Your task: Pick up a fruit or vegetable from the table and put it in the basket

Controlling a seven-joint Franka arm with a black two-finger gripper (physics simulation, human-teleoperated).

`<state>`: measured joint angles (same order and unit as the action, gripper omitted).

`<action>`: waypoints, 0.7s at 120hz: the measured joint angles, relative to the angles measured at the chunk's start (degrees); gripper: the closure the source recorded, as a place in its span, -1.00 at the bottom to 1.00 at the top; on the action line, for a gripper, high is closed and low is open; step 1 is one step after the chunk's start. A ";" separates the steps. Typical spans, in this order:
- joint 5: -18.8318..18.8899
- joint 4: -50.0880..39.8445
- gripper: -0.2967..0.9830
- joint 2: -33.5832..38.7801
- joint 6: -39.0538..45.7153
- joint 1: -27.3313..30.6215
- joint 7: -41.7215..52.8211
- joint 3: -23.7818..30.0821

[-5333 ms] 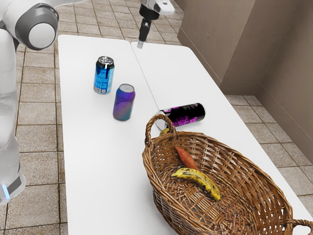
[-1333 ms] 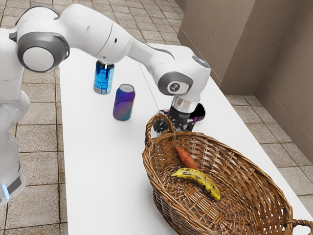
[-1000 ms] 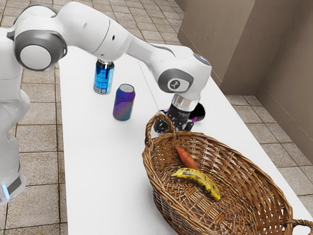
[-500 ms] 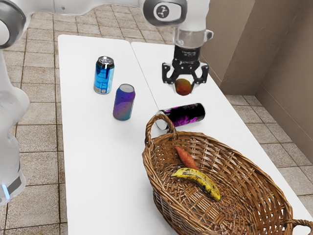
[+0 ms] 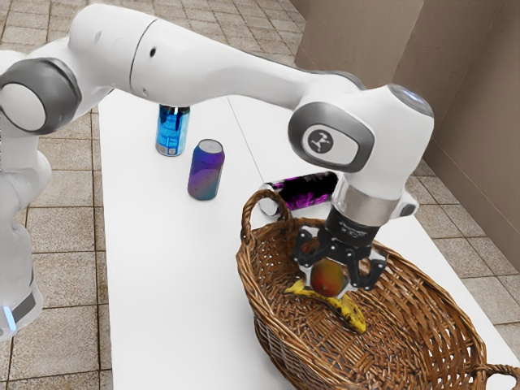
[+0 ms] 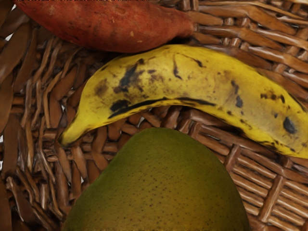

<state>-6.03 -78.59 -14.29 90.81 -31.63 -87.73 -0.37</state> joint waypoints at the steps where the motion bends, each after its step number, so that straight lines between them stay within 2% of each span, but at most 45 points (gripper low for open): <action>1: -0.01 0.01 0.08 -0.11 -0.02 0.02 0.00 0.01; 8: -0.04 0.12 0.08 -0.59 -0.14 0.03 0.01 0.06; 19: -0.02 0.08 -0.20 -1.25 -0.17 -0.02 0.11 0.03; 30: 0.32 0.12 -0.36 -0.17 -0.32 -0.23 0.37 -0.33; 38: 1.83 0.08 -0.43 5.55 -0.97 -0.41 0.53 -0.27; 49: 4.30 0.09 -0.48 18.37 -3.89 -0.42 0.67 -0.34; 62: 4.56 0.23 -0.51 30.89 -8.30 -0.19 1.05 -1.95; 71: 6.37 0.27 -0.52 37.63 -11.62 0.10 1.22 -5.96; 84: 7.77 0.22 -0.53 39.78 -14.95 0.15 1.60 -13.53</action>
<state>1.74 -78.36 25.49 75.86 -31.48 -86.13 -13.90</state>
